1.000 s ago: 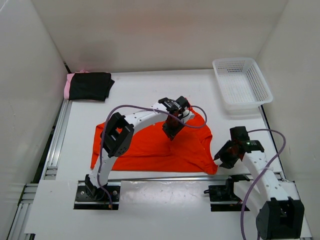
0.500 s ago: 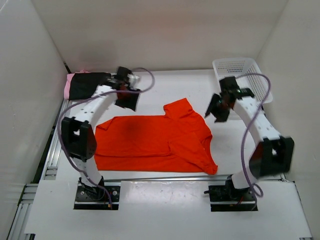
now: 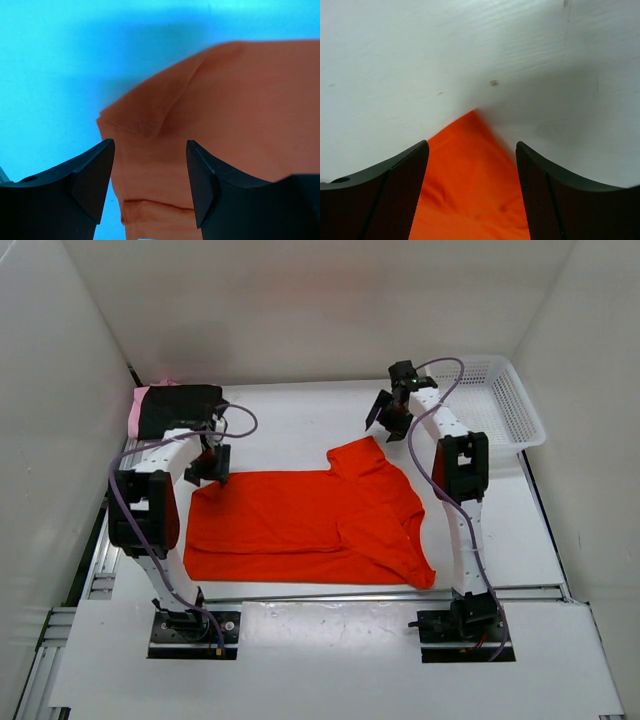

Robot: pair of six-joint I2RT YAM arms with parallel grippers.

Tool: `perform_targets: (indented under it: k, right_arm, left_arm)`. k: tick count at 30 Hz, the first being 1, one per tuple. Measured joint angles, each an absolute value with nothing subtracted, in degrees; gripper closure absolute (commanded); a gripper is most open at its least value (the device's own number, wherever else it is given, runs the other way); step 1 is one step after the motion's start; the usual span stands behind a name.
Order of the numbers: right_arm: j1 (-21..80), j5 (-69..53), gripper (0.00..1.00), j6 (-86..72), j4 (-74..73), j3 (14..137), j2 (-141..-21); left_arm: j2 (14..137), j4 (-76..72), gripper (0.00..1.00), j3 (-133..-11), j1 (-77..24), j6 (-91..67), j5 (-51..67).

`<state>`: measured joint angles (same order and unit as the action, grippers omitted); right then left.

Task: Fold and stack the t-shirts
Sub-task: Grap the side of the flattened tshirt furthest away from the robot with both arms

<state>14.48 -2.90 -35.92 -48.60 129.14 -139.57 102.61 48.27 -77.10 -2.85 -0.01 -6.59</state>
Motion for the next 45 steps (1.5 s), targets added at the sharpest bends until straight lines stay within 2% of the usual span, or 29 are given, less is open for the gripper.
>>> perform_targets:
  k: [5, 8, 11, 13, 14, 16, 17, 21, 26, 31, 34, 35, 37, 45]
  right_arm:
    - [14.8, -2.7, 0.25, -39.4, -47.5, 128.7, -142.8]
    - [15.3, -1.6, 0.3, -40.4, -47.0, 128.8, -142.8]
    - [16.4, -0.7, 0.51, -40.9, -47.0, 127.9, -142.9]
    - [16.9, -0.7, 0.6, -41.2, -46.9, 127.7, -143.0]
    - [17.1, -1.1, 0.74, -41.6, -47.0, 127.7, -143.3]
    - [17.5, -2.0, 0.88, -42.2, -46.9, 128.1, -143.8]
    - [17.5, -2.7, 1.0, -42.6, -46.9, 128.1, -144.1]
    - [17.4, -3.8, 1.0, -43.8, -46.2, 127.4, -144.0]
    - [17.3, -4.1, 1.0, -44.4, -43.5, 122.3, -141.2]
    - [17.2, -3.8, 1.0, -43.4, -43.3, 117.5, -138.3]
    - [17.2, -3.5, 1.0, -42.9, -43.2, 115.5, -137.0]
    - [17.2, -3.5, 1.0, -42.8, -43.2, 114.9, -136.6]
    - [17.1, -3.4, 1.0, -42.3, -43.4, 114.2, -136.1]
    - [17.0, -3.8, 1.0, -39.6, -42.0, 107.4, -127.5]
  left_arm:
    - [102.7, 45.6, 0.3, -70.7, -5.8, 0.0, -12.4]
    - [102.6, 43.8, 0.3, -70.3, -6.1, 0.0, -14.9]
    - [102.6, 41.9, 0.3, -69.9, -6.2, 0.0, -16.7]
    - [102.7, 41.4, 0.3, -69.6, -6.3, 0.0, -17.5]
    - [102.7, 41.3, 0.3, -69.6, -6.4, 0.0, -17.7]
    - [102.7, 40.9, 0.3, -69.4, -6.6, 0.0, -17.9]
    - [102.8, 40.7, 0.3, -69.4, -6.7, 0.0, -18.0]
    - [103.1, 40.4, 0.4, -69.3, -6.9, 0.0, -18.6]
    - [104.0, 39.9, 0.41, -69.1, -6.9, 0.0, -19.1]
    - [107.0, 39.8, 0.49, -69.1, -7.1, 0.1, -19.8]
    - [107.3, 39.7, 0.65, -69.1, -7.4, 0.0, -20.6]
    - [107.5, 39.7, 0.78, -69.1, -7.5, 0.1, -20.8]
    - [107.7, 39.7, 0.88, -69.1, -7.6, 0.2, -21.0]
    - [106.8, 39.8, 0.9, -68.8, -7.7, 0.1, -22.1]
